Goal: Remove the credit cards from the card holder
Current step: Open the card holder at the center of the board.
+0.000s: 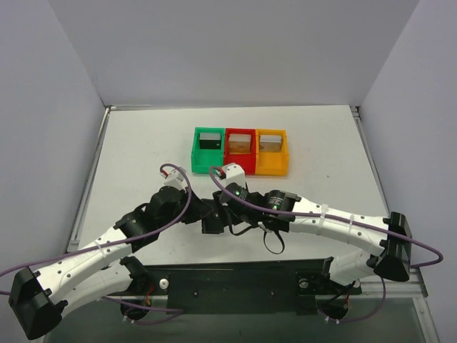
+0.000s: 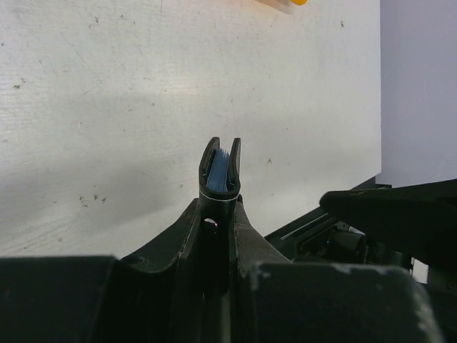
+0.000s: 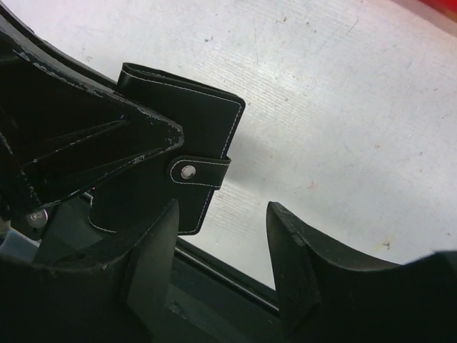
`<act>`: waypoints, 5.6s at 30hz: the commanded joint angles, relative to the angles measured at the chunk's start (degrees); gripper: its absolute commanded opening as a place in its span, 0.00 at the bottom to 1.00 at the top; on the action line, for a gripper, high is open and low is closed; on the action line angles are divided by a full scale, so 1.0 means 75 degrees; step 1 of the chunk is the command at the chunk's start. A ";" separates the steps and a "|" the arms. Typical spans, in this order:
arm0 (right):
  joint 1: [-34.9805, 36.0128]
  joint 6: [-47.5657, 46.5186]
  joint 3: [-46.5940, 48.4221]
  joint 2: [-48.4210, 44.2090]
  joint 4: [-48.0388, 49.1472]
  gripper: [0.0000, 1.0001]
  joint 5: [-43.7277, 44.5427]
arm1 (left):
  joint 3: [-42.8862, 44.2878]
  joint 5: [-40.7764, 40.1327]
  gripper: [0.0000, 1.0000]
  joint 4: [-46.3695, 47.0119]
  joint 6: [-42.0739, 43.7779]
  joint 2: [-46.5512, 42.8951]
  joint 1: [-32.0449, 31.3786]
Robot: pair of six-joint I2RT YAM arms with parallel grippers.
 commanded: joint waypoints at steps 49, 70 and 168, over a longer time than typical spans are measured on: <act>0.0129 0.0020 0.0737 0.0895 -0.0815 0.29 0.0472 | 0.0456 0.0329 0.00 0.1075 -0.0703 -0.0562 -0.0292; 0.0023 -0.0074 0.0691 0.0801 -0.1085 0.00 0.0590 | 0.0492 0.0212 0.00 0.0887 -0.0621 -0.0667 -0.0281; -0.0035 -0.0156 0.0656 0.0251 -0.1178 0.00 0.1269 | 0.0738 -0.0175 0.00 -0.0050 -0.0750 -0.0362 -0.0351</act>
